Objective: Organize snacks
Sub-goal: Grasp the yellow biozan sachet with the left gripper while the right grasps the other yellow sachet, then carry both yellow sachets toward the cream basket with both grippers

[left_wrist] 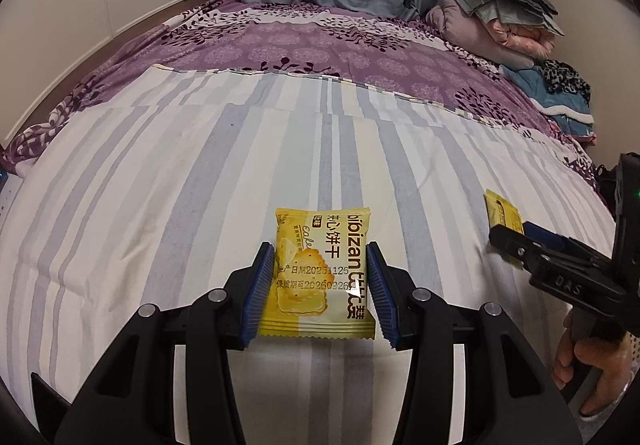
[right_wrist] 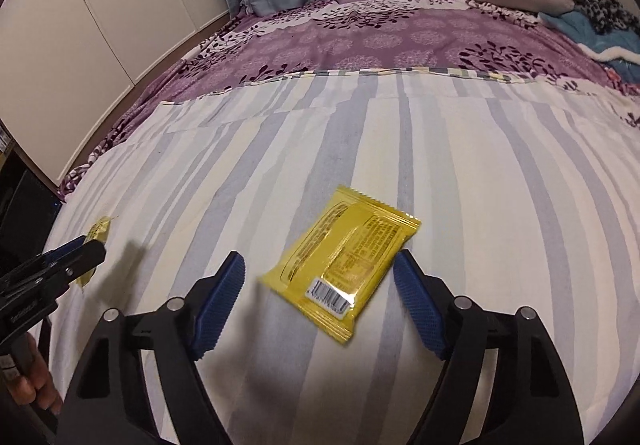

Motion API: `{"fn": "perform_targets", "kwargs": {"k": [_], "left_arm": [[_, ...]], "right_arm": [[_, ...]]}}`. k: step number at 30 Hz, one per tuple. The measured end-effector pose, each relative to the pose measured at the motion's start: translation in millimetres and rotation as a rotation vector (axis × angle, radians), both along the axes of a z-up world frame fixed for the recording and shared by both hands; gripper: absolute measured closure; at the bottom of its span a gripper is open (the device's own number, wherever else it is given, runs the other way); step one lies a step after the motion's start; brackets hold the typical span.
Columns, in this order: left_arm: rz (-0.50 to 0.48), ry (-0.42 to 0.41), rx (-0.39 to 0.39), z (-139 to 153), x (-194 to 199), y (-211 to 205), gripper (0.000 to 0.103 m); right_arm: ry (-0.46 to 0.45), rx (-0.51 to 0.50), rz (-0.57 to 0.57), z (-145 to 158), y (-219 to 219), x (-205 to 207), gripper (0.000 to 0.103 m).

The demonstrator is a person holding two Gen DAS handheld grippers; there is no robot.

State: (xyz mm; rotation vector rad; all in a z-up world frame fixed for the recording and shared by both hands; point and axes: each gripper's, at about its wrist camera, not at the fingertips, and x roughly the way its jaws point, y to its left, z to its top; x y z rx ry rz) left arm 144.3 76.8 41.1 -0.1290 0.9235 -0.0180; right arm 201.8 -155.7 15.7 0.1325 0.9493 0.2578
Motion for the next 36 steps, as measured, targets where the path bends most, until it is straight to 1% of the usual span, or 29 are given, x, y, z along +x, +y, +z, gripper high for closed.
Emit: {"fn": "perform_targets", "kwargs": {"k": [4,5,8,13,18,28,36], "left_arm": [[0.002,0.007,-0.002,-2.0,-1.2,2.2,0.055],[0.004,0.009,-0.004,-2.5,-1.4,2.7,0.055],[0.003,0.009,-0.006,-2.3,-1.2,3.0,0.055],[-0.002,0.002,-0.005,0.6,-4.5,1.3,0.055],[-0.011,-0.008,-0.007,7.5,-11.1,-5.6,0.055],[-0.052,-0.049,-0.014,31.1,-27.1,-25.6,0.055],[-0.105,-0.089,-0.006,54.5,-47.9,-49.2,0.055]], "right_arm": [[-0.014,-0.119,-0.002,-1.4,12.7,7.6,0.040],[-0.017,-0.139,-0.003,-1.5,14.2,8.9,0.047],[-0.021,-0.151,0.008,-0.1,15.3,8.4,0.055],[-0.031,-0.129,0.014,3.7,8.8,-6.9,0.056],[-0.055,-0.102,0.003,15.9,-4.8,-30.1,0.056],[-0.111,-0.049,-0.049,51.0,-43.6,-89.8,0.056],[-0.168,-0.008,-0.110,82.3,-81.0,-136.1,0.056]]}}
